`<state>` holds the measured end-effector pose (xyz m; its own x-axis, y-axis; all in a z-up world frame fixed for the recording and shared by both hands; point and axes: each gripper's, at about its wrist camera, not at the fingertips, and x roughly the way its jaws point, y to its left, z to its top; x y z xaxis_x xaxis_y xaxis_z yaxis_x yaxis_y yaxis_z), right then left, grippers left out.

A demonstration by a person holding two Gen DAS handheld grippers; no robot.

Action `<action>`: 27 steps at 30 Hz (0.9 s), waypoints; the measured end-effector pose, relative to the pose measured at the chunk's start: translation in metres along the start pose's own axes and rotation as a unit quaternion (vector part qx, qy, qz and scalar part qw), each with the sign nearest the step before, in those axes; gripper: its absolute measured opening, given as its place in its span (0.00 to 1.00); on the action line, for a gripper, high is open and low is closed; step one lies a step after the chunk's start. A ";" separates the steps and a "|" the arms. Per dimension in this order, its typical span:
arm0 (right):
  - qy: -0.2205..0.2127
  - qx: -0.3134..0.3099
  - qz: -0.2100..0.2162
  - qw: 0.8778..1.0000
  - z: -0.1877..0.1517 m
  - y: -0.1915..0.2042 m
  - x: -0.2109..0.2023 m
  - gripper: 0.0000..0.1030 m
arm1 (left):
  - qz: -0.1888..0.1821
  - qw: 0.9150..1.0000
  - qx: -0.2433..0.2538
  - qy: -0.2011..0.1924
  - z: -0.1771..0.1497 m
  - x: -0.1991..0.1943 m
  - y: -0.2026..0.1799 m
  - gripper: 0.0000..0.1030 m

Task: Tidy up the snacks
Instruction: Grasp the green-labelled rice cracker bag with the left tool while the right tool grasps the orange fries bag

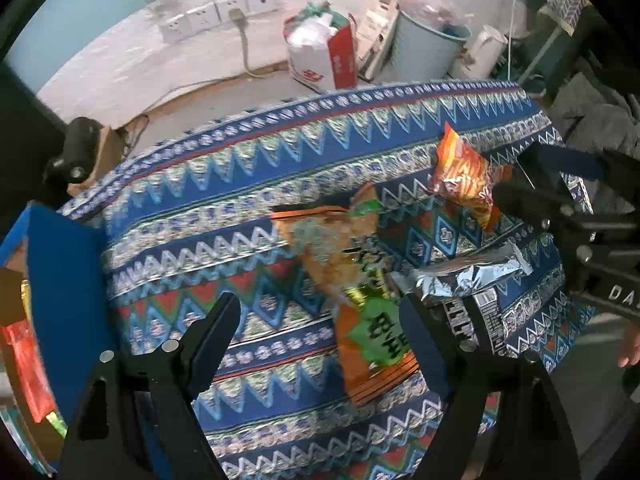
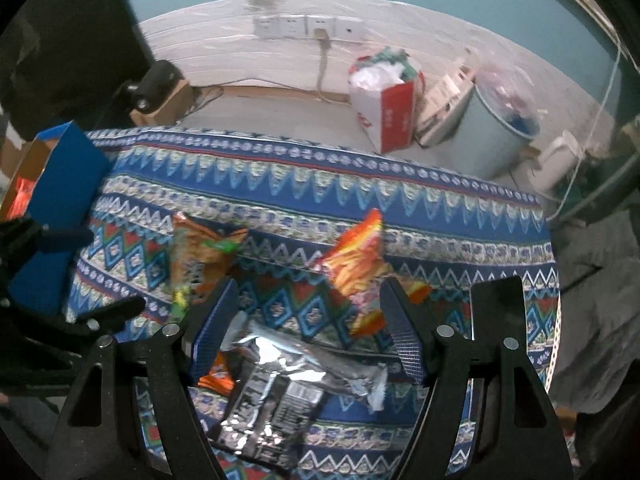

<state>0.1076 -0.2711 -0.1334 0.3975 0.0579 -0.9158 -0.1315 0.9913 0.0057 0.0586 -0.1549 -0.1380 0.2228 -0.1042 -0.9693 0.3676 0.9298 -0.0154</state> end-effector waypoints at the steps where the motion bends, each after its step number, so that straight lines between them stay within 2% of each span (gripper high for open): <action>1: 0.002 0.003 0.000 1.000 0.000 -0.004 0.002 0.70 | 0.002 1.000 0.004 0.001 0.002 0.004 -0.004 0.80; 11: 0.023 0.010 -0.002 1.000 0.007 -0.036 0.025 0.70 | 0.024 0.999 0.020 0.038 0.013 0.055 -0.019 0.81; 18: 0.051 -0.018 0.000 0.999 0.011 -0.045 0.051 0.71 | -0.011 0.998 0.004 0.057 0.011 0.081 -0.009 0.81; 21: 0.063 -0.036 -0.002 0.997 0.011 -0.040 0.065 0.71 | -0.033 0.997 -0.001 0.065 0.010 0.088 -0.005 0.64; 23: 0.072 -0.049 -0.004 0.996 0.011 -0.037 0.076 0.71 | -0.029 0.998 0.003 0.064 0.009 0.089 -0.003 0.50; 25: 0.081 -0.059 -0.007 0.995 0.010 -0.035 0.083 0.71 | -0.025 0.998 0.011 0.059 0.007 0.089 -0.001 0.41; 27: 0.091 -0.070 -0.008 0.993 0.008 -0.033 0.092 0.71 | -0.021 0.998 0.015 0.055 0.007 0.088 0.002 0.38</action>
<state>0.1557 -0.2971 -0.2145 0.2316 0.0067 -0.9728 -0.2571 0.9648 -0.0546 0.0850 -0.1649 -0.2213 0.1064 -0.1021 -0.9891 0.4013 0.9145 -0.0512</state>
